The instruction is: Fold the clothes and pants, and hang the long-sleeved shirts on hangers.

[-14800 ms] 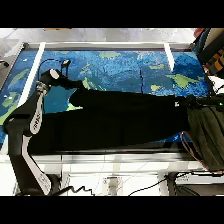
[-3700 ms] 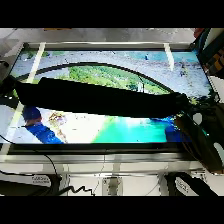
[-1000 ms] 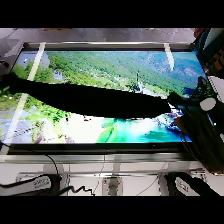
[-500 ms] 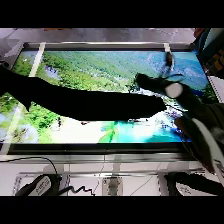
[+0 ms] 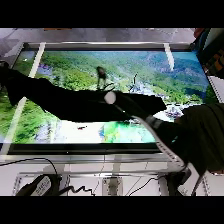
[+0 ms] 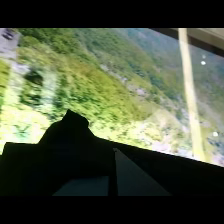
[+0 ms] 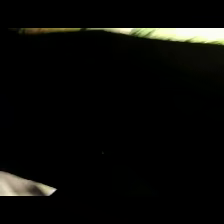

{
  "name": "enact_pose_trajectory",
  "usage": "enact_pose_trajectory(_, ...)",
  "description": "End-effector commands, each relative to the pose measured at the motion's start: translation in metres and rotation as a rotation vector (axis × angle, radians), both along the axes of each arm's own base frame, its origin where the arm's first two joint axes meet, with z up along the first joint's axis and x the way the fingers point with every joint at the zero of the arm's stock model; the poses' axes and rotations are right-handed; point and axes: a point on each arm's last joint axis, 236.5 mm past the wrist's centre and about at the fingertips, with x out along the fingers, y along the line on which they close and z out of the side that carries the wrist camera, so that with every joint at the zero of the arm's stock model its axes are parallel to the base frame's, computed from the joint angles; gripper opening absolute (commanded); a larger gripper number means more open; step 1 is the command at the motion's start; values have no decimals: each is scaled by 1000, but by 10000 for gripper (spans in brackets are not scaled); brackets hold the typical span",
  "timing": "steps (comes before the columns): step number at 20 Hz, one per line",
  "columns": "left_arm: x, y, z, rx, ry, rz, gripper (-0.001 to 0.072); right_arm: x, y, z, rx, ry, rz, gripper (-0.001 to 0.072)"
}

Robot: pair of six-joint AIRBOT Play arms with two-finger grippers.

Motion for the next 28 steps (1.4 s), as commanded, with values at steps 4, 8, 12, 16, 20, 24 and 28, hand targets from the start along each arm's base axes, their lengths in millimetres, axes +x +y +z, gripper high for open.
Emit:
enact_pose_trajectory(4,-21,-71,22,-226,1,-219,7,-27,93,11,181,-22,1,21)
enact_pose_trajectory(8,-22,-98,32,-276,-18,-290,8,-39,118,-17,222,73,-17,20)
enact_pose_trajectory(12,-12,-91,24,-243,-16,-255,7,-48,114,-33,157,112,24,21)
enact_pose_trajectory(16,20,-47,2,-164,-24,-106,7,-9,54,-23,-33,10,100,22)
enact_pose_trajectory(20,44,18,2,-188,-83,121,7,47,-75,-2,-311,-52,143,23)
enact_pose_trajectory(24,57,-17,-29,-213,1,31,7,96,-210,40,-403,-42,12,22)
enact_pose_trajectory(28,72,-148,-87,-234,155,-243,7,116,-312,77,-411,-19,-139,23)
